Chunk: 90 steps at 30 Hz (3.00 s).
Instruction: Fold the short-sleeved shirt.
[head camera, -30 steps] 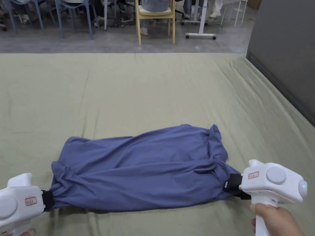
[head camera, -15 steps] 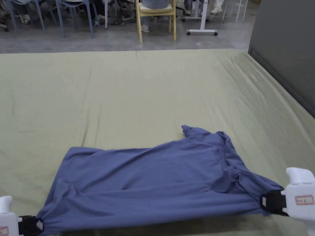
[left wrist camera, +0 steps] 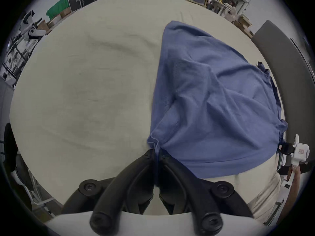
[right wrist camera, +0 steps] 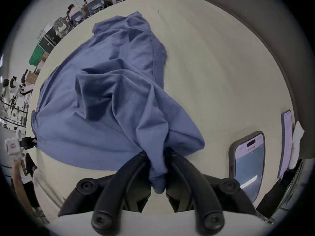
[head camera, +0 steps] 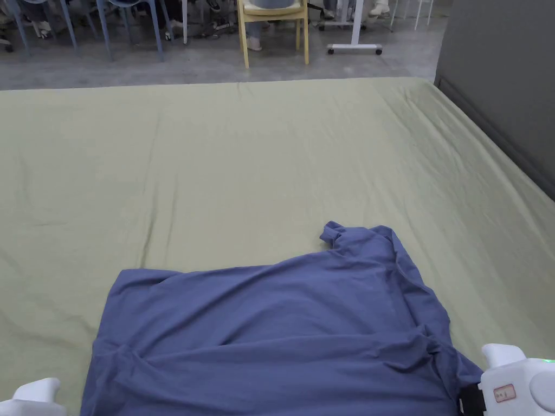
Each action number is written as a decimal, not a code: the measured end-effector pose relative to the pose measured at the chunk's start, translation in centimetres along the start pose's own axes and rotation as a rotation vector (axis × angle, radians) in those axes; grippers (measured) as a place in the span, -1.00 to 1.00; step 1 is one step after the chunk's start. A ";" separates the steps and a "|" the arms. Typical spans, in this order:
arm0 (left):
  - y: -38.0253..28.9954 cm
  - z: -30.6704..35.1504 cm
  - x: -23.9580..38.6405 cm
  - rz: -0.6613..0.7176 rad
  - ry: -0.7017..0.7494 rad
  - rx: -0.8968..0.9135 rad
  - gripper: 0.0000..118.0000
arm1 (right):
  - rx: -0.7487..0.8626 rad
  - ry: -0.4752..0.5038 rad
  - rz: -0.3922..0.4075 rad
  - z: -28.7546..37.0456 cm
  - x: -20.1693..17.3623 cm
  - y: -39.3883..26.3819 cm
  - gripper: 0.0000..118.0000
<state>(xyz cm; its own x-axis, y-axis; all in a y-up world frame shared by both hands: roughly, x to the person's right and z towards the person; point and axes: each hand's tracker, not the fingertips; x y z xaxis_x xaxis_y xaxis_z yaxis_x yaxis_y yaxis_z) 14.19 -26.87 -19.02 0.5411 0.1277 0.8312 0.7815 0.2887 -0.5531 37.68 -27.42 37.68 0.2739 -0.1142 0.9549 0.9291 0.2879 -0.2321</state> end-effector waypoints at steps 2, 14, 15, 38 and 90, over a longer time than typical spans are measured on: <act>-0.1 0.0 0.1 -0.010 0.008 0.003 -0.95 | -0.008 0.006 0.010 -0.5 0.2 0.1 -0.75; -1.7 11.3 2.2 0.041 -0.119 0.349 1.00 | 0.463 0.097 -0.142 14.0 -0.2 1.6 0.92; -1.5 11.2 2.5 0.046 -0.125 0.337 1.00 | 0.474 0.076 -0.129 14.2 -0.8 2.0 0.90; 20.9 -4.9 5.5 -0.119 0.185 0.220 0.99 | 0.391 0.179 0.299 10.0 -10.5 -2.2 -0.92; 9.2 9.2 3.4 -0.210 -0.059 0.352 -1.00 | 0.336 0.014 0.248 15.1 -1.0 9.2 -0.90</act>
<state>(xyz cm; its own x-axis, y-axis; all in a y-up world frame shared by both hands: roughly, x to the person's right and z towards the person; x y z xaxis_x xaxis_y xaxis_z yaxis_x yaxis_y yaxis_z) 20.40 -15.00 -20.77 0.3539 0.0828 0.9316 0.7137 0.6199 -0.3262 42.20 -10.31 37.35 0.4852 -0.0147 0.8743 0.7023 0.6022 -0.3796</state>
